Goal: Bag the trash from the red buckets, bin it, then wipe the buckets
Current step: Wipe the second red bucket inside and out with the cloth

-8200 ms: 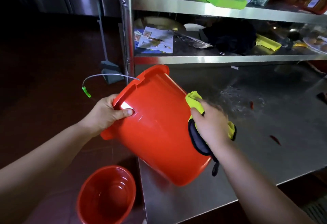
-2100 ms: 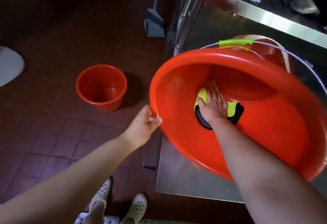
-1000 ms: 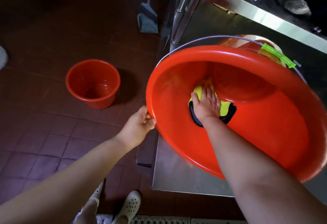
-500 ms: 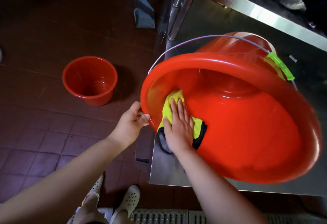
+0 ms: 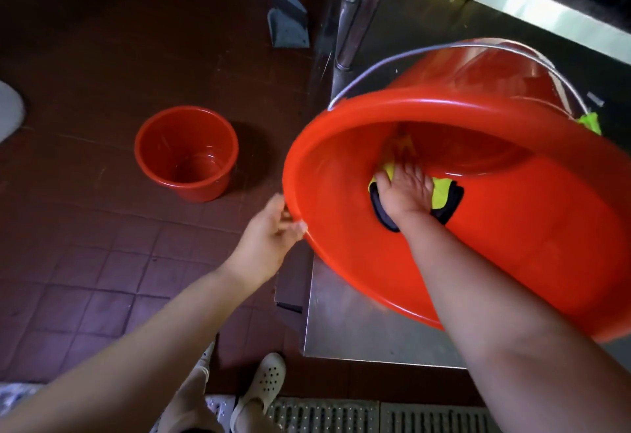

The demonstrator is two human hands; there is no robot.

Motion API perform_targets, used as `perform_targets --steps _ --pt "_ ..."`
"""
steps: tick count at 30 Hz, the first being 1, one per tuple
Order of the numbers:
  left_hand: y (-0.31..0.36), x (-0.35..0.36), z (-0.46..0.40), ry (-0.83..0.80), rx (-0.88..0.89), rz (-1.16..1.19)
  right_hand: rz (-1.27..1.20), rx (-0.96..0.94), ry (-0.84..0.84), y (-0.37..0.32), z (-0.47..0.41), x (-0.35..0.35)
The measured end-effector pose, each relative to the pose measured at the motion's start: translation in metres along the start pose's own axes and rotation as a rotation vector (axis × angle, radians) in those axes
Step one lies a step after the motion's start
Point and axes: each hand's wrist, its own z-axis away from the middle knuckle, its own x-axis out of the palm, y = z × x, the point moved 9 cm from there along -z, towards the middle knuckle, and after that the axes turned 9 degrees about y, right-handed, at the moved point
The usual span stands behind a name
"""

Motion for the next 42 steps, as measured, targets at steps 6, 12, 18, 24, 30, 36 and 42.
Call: perform_targets --steps 6,12,18,24,30,36,42 --pt "-0.029 0.012 0.011 -0.009 -0.112 0.193 -0.146 -0.130 0.051 -0.049 0.084 -0.014" --pt "-0.020 0.001 0.004 0.069 -0.071 0.101 -0.140 -0.359 0.008 -0.082 0.170 -0.019" --pt "0.015 -0.017 -0.012 0.052 0.018 0.000 -0.105 -0.280 -0.008 -0.063 0.128 -0.013" --pt "0.060 -0.027 -0.024 0.067 0.207 -0.129 -0.069 -0.040 0.025 -0.014 0.050 -0.009" --pt "0.035 -0.017 -0.017 0.080 0.101 -0.059 0.007 0.063 0.018 0.016 0.011 -0.004" --pt "-0.027 0.014 0.013 -0.084 -0.163 0.124 -0.047 0.006 0.026 -0.011 0.053 -0.009" --pt "-0.029 0.008 0.013 0.055 -0.152 0.162 -0.142 -0.229 0.021 -0.070 0.166 -0.020"
